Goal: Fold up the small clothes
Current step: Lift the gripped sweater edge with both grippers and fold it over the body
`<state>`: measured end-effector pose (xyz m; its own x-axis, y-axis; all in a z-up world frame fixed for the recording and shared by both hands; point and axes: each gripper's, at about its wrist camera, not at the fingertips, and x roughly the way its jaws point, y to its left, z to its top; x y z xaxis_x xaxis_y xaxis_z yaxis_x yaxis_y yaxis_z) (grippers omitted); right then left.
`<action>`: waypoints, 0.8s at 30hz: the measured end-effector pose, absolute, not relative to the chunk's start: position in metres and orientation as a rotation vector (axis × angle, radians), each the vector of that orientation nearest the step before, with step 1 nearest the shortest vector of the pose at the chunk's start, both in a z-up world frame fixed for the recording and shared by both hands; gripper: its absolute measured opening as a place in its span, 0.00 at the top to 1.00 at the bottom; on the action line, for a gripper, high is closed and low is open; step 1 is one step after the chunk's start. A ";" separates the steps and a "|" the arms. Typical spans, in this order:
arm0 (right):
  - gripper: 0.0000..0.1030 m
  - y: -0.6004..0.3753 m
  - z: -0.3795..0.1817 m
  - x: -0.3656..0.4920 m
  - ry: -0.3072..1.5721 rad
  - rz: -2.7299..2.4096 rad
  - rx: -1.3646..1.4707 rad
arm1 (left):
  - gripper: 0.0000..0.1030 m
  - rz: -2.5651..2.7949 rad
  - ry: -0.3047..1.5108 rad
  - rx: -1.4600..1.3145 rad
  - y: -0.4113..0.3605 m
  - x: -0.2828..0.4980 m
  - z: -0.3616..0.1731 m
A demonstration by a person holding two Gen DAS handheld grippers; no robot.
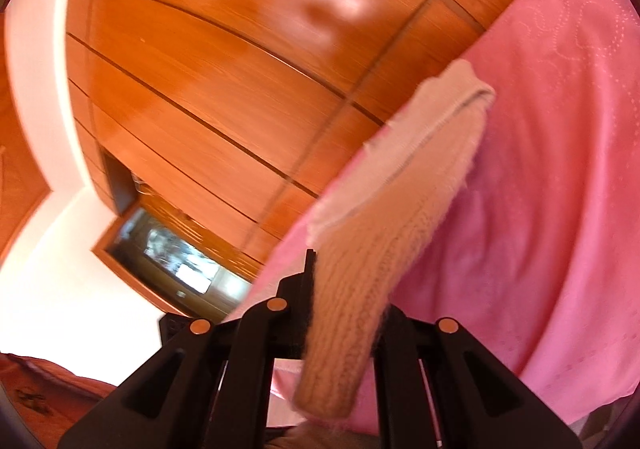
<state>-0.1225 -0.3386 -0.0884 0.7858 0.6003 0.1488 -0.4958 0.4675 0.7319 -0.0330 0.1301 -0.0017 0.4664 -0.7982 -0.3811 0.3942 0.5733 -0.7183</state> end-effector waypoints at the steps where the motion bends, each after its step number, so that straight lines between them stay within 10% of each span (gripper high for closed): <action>1: 0.94 -0.341 -0.087 -0.128 0.117 0.694 0.856 | 0.91 -0.807 0.766 -0.606 0.132 -0.033 0.002; 14: 0.94 -0.332 -0.094 -0.239 0.012 0.971 0.838 | 0.91 -1.192 0.778 -0.763 0.169 -0.090 0.051; 24: 0.91 -0.355 -0.083 -0.149 0.109 0.871 0.946 | 0.90 -0.903 0.895 -0.775 0.143 -0.001 0.014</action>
